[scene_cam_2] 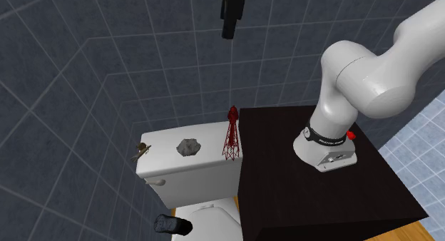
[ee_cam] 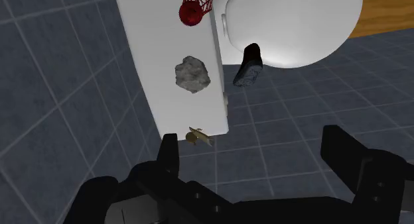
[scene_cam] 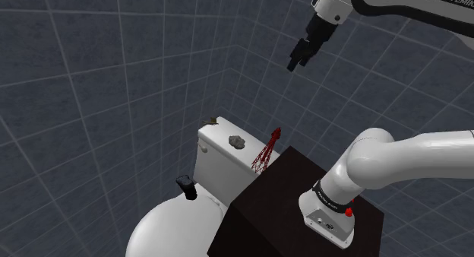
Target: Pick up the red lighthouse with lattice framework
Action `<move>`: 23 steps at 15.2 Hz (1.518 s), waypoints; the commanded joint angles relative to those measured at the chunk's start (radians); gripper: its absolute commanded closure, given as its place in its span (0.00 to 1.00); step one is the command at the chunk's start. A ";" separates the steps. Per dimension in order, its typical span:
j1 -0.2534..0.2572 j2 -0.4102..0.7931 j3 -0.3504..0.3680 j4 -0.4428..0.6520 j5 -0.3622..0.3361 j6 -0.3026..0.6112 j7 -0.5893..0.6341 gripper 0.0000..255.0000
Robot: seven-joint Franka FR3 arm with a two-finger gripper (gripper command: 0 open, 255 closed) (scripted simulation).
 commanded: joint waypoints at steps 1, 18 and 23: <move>0.000 0.000 0.000 0.000 0.000 0.000 0.000 0.00; 0.086 0.120 -0.134 -0.437 -0.281 0.337 -0.519 0.00; 0.066 0.212 -0.172 -0.519 -0.396 0.471 -0.614 0.00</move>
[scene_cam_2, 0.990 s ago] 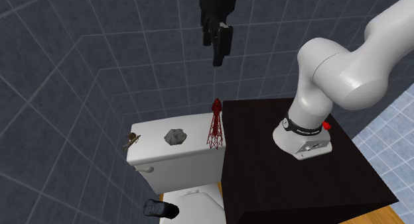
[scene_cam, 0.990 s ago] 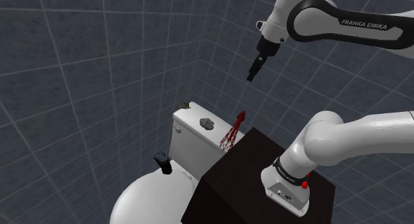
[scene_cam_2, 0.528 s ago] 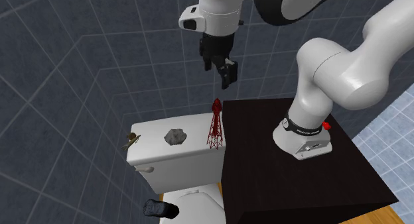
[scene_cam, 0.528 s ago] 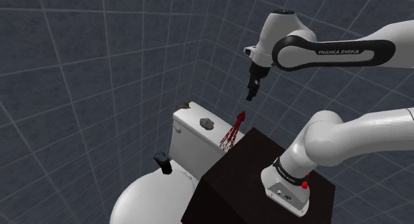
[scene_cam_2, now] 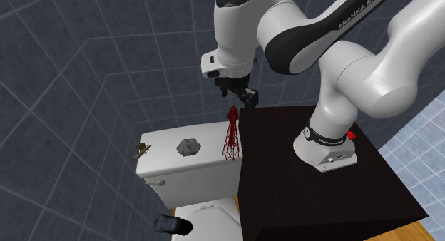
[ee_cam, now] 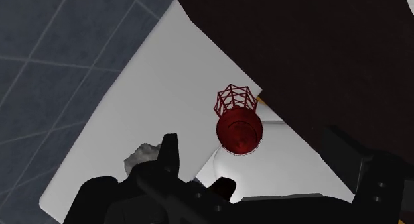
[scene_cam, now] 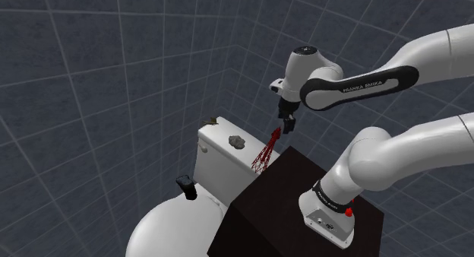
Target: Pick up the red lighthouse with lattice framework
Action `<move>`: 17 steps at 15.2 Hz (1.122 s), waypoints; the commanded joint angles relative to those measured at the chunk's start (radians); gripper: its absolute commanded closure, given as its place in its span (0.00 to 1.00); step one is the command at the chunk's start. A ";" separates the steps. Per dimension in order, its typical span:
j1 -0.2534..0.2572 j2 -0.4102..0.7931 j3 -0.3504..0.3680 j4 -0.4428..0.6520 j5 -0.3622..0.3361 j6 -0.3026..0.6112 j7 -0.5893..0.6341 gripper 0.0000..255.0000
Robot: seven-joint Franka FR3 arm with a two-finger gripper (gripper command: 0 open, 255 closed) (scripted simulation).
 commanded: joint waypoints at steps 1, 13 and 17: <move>-0.010 0.034 -0.012 -0.017 -0.029 0.049 -0.010 0.00; -0.024 0.114 -0.020 -0.047 -0.064 0.154 0.025 1.00; -0.024 0.114 -0.020 -0.046 -0.064 0.155 0.025 1.00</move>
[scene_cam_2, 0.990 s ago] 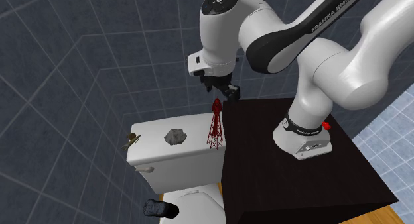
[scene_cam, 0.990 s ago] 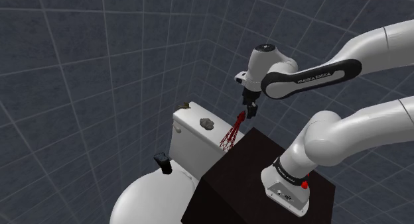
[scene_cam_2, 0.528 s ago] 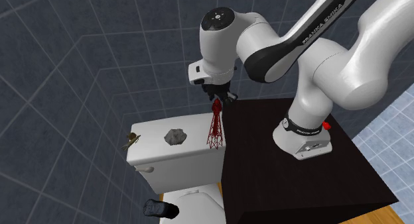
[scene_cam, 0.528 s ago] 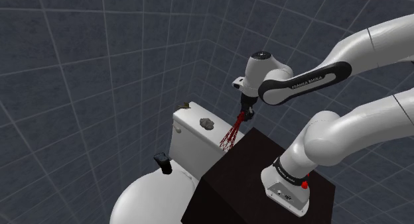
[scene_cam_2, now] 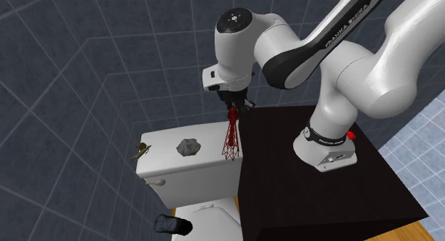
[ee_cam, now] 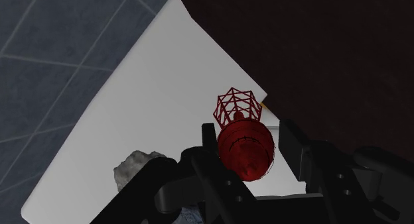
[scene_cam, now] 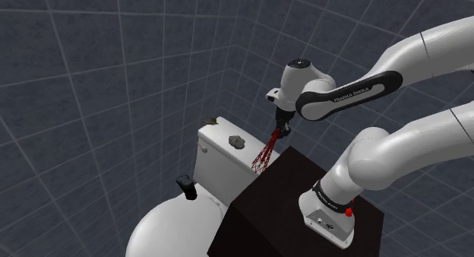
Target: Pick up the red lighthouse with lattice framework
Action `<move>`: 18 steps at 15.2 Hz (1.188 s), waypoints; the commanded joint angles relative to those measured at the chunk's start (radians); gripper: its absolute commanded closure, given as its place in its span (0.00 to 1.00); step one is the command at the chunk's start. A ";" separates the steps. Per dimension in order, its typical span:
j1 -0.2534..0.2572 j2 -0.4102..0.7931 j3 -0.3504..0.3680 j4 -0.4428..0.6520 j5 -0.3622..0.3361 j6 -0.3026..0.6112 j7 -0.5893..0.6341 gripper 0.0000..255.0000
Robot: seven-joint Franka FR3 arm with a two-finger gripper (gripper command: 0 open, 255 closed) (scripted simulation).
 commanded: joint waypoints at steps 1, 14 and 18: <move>0.000 0.002 0.000 -0.001 0.000 0.002 0.001 1.00; 0.027 -0.163 0.021 0.081 0.074 -0.240 -0.073 1.00; 0.031 -0.183 0.026 0.099 0.083 -0.276 -0.083 1.00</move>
